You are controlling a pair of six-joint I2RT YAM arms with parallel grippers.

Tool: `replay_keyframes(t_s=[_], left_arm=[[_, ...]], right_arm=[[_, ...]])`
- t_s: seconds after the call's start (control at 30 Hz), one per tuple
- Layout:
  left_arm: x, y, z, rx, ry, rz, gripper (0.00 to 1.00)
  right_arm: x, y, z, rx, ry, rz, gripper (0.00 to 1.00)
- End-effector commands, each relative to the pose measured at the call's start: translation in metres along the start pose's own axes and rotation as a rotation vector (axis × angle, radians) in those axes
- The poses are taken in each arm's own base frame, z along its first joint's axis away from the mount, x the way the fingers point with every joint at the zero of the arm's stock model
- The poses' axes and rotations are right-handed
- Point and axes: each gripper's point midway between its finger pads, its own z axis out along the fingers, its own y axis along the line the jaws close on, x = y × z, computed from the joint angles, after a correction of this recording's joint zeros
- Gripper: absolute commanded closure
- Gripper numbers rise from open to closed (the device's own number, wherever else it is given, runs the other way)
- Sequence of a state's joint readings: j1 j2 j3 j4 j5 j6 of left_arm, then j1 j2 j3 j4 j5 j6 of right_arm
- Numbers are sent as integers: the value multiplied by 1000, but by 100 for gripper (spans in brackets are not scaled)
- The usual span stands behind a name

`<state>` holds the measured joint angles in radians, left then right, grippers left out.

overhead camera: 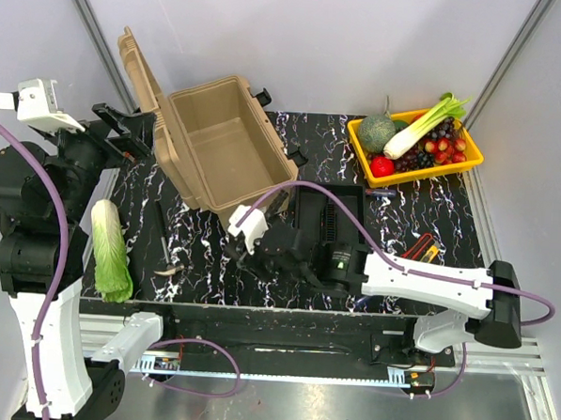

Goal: Pack the tool kit

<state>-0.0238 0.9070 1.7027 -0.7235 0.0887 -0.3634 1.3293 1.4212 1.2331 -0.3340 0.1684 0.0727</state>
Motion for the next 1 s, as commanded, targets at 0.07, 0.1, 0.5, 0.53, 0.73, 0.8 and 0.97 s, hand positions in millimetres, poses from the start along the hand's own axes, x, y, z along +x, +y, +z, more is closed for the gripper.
replay_keyframes(t_s=[0.07,0.1,0.5,0.53,0.73,0.8,0.97], left_arm=[[-22,-5,-8,5,-76,17,1],[-21,-5,-9,7,-72,16,1],[-10,-3,-19,-5,-38,-24,1],[-8,-3,-20,-7,-34,-32,1],[-3,7,-27,-57,-31,-35,1],[-2,10,-29,-75,-33,-32,1],[-3,24,-33,-150,-47,-20,1]], right_arm=[[-69,-47,-26,275,-137,-31,100],[-82,-59,-25,330,-150,-49,100],[-200,-161,16,390,-370,437,100],[-210,-166,18,365,-393,508,100],[-267,-185,35,230,-550,876,100],[-275,-188,47,210,-579,935,100],[-273,-201,64,237,-627,1132,100]])
